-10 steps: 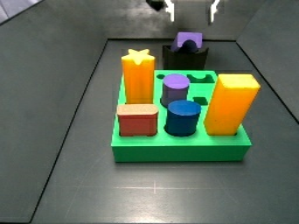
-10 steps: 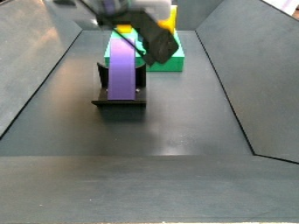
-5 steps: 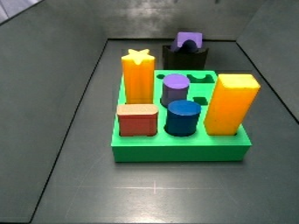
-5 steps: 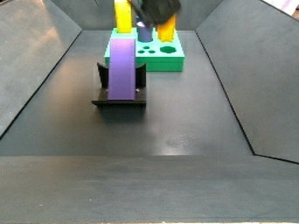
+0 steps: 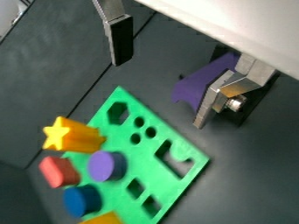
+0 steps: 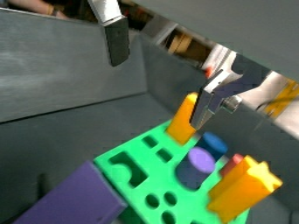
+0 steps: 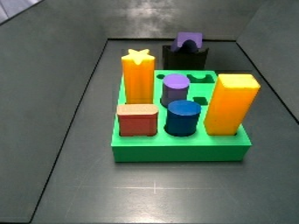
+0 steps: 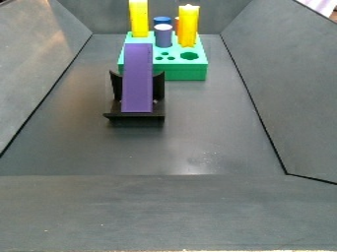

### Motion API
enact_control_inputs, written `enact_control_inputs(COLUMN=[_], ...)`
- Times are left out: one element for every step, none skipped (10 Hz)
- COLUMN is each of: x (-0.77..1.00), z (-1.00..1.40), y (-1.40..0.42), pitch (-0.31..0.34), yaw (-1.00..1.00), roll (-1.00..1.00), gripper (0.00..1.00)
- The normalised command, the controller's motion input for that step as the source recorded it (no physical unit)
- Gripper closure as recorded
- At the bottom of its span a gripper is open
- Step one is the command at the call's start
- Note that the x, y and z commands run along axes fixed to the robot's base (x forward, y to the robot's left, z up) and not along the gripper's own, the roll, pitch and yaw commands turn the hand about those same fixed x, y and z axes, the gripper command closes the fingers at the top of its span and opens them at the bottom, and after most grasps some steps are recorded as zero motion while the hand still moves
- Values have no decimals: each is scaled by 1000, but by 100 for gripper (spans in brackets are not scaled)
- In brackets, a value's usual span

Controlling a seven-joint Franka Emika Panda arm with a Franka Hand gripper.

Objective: Pick up the arch object. Move up. Place the arch object on the fixture. Regrasp the arch object. Rotate the arch object. Move to above the board. Insert the arch object.
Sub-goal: Regrasp the arch object.

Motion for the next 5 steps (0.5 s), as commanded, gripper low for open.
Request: enact_control_inputs(x=[-22, -24, -24, -21, -13], z=[34, 20, 14, 14, 9], y=[-37, -29, -23, -22, -21], pitch=[42, 39, 35, 30, 27], yaw=[20, 20, 21, 22, 23], roll=[1000, 1000, 1000, 1000, 1000], gripper=[0, 0, 0, 0, 0])
